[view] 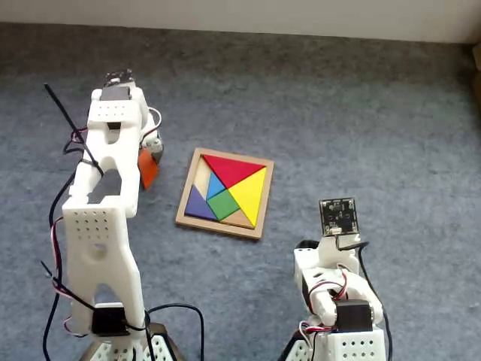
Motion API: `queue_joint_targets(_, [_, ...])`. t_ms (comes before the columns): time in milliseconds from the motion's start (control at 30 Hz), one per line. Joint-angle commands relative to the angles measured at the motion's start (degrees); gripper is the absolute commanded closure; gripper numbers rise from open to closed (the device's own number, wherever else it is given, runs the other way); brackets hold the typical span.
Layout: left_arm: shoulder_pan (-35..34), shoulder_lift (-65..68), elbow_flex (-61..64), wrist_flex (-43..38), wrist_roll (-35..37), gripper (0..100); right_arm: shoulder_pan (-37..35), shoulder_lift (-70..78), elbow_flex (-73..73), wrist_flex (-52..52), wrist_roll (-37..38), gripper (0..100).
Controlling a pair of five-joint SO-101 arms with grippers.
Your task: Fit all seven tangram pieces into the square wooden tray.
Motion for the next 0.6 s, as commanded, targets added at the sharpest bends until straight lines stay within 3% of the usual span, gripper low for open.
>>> queue_joint_targets(0, [5.4, -6.5, -1.2, 4.0, -1.2, 97, 0.6, -0.7, 6.1, 0.2, 0.0, 96.9])
queue_joint_targets(333, [15.7, -10.3, -1.0, 7.7, -1.0, 97, 0.6, -0.7, 6.1, 0.2, 0.0, 96.9])
queue_joint_targets(567, [16.8, -10.1, -1.0, 7.2, -0.9, 97, 0.6, -0.7, 6.1, 0.2, 0.0, 96.9])
